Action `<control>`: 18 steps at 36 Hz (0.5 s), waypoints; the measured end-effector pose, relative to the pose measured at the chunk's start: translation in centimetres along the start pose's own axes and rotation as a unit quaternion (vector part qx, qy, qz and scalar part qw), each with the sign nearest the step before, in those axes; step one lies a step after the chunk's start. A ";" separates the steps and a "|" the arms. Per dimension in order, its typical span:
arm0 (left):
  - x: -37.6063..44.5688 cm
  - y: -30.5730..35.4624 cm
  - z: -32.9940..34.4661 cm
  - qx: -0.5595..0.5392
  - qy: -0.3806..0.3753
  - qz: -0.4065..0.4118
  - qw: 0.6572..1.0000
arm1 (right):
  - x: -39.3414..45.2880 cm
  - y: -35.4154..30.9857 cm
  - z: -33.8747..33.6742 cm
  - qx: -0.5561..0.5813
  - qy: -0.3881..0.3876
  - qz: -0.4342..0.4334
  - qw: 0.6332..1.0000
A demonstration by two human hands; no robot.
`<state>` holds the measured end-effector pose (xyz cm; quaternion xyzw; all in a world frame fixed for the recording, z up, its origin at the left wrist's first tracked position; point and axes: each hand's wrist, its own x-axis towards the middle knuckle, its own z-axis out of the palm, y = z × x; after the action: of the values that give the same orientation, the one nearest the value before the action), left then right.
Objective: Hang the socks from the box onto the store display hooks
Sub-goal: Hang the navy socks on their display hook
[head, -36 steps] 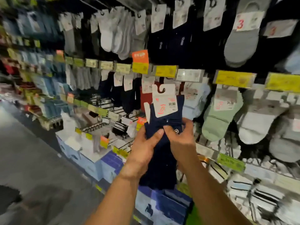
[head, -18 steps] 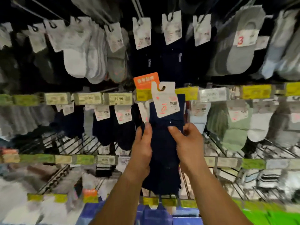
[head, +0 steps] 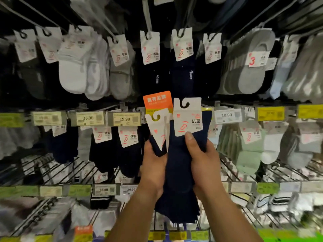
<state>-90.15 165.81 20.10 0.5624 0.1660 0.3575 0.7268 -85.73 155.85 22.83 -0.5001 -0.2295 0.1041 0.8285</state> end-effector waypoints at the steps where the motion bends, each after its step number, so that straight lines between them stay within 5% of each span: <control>1: 0.0 0.2 0.1 -0.015 -0.010 0.002 1.000 | 0.1 0.0 0.0 0.003 0.009 0.008 1.000; 7: 0.1 0.9 -0.3 -0.123 -0.016 -0.027 0.992 | 0.9 -0.7 0.0 0.034 0.004 0.033 0.999; 18: 1.5 3.2 -0.1 -0.069 -0.027 0.073 0.995 | 2.5 -3.4 1.2 0.026 -0.028 0.039 0.999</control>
<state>-90.20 167.28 23.28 0.5309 0.0795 0.4047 0.7403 -84.33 156.12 26.95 -0.4838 -0.2303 0.1563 0.8297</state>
